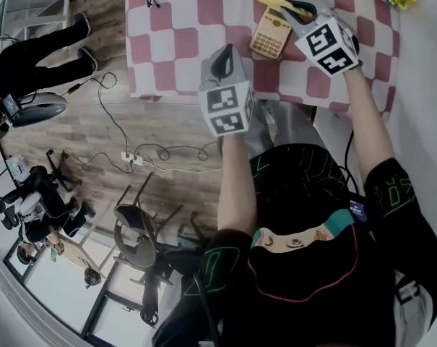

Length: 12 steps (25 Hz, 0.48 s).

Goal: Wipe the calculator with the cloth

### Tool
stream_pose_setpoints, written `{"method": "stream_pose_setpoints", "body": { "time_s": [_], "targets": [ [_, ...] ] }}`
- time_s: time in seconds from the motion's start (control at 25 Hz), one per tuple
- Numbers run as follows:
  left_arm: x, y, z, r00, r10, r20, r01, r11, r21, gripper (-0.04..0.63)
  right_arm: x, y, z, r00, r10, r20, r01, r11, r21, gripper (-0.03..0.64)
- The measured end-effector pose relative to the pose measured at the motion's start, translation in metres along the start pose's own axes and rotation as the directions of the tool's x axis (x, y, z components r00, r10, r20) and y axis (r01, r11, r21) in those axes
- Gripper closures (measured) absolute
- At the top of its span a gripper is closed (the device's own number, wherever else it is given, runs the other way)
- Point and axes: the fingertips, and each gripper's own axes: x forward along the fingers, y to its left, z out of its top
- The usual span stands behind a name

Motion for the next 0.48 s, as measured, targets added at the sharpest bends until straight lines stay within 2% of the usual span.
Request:
{"method": "stream_pose_setpoints", "body": {
  "time_s": [0.24, 0.48],
  "targets": [
    [-0.004, 0.005, 0.005, 0.999, 0.041, 0.001, -0.041, 0.999, -0.025, 0.585, 0.009, 0.009, 0.004, 0.998, 0.050, -0.027, -0.051, 0.999, -0.005, 0.552],
    [-0.019, 0.010, -0.007, 0.997, 0.068, 0.027, -0.067, 0.997, -0.039, 0.584, 0.007, 0.044, -0.001, 0.996, 0.074, -0.043, -0.076, 0.996, -0.050, 0.552]
  ]
}}
